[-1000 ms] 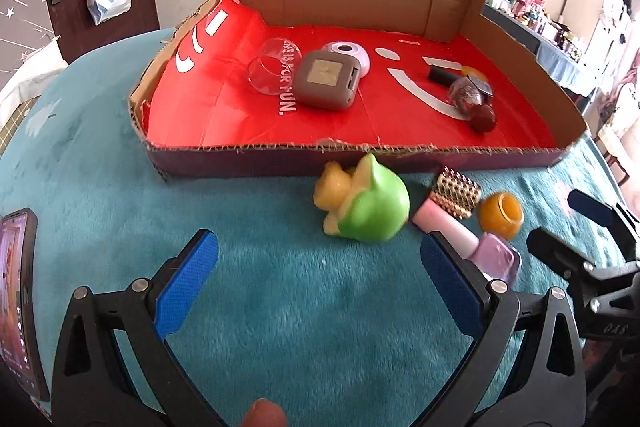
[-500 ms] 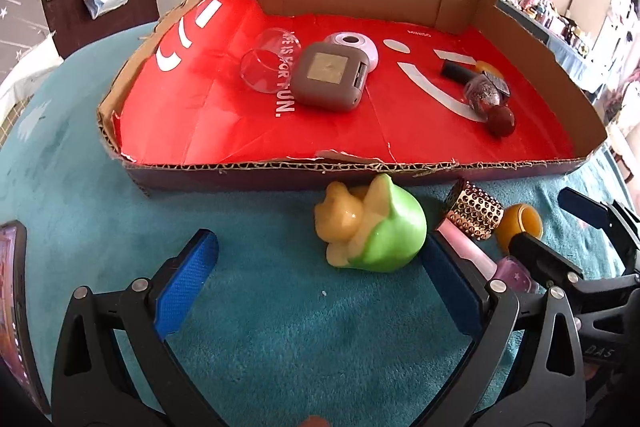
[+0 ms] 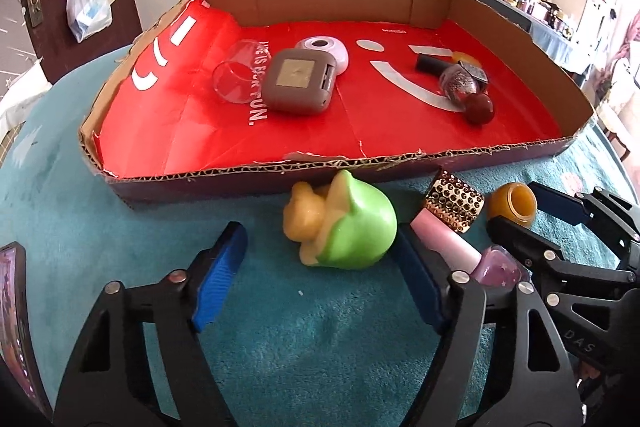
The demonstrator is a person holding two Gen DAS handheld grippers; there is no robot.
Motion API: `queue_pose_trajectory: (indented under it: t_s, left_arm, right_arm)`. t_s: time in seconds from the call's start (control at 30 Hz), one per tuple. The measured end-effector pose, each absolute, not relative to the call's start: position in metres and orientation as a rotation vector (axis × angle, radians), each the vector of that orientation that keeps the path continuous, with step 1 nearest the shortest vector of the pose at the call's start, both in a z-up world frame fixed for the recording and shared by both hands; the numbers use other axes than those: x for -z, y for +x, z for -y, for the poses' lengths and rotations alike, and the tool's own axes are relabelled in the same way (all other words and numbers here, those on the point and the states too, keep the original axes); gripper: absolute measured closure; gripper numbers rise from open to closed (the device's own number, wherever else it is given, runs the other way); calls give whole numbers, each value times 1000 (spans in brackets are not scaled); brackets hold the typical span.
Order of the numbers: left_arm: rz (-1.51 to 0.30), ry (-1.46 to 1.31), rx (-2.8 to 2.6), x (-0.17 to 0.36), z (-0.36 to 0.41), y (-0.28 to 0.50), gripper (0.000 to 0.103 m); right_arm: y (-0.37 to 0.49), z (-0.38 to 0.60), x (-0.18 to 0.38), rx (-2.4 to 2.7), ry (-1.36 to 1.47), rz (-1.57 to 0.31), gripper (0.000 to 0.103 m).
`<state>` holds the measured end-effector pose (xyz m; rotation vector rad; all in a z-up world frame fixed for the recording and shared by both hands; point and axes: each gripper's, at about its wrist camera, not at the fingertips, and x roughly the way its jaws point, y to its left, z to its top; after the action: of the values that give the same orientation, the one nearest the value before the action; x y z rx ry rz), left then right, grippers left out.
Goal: Organize rigid objects
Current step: 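Grasp the green duck toy with the left gripper while the right grasps the orange ring holder, then lift the duck toy and orange ring holder and carry them into the box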
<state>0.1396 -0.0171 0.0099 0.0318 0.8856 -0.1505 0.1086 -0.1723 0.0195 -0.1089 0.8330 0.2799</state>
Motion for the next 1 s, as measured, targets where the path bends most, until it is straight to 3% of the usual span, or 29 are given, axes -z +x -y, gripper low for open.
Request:
queue_pose_trajectory:
  t_s: [0.1,0.23,0.43,1.0]
  left_arm:
    - [-884,36,166,-11,19,141,36]
    - [-872,85,181,-12,30,140,51]
    - [-868,71,202,-12,28,140,58]
    - [-844,13,253,-13,18,133,60]
  right_arm:
    - [110,172,-19,-278,-106,-835,52]
    - [112,172,-19,-281,-102,-835,53]
    - [112,179,-19,-287,-53,-827,63]
    - [111,188,-19,-300,20,-817,63]
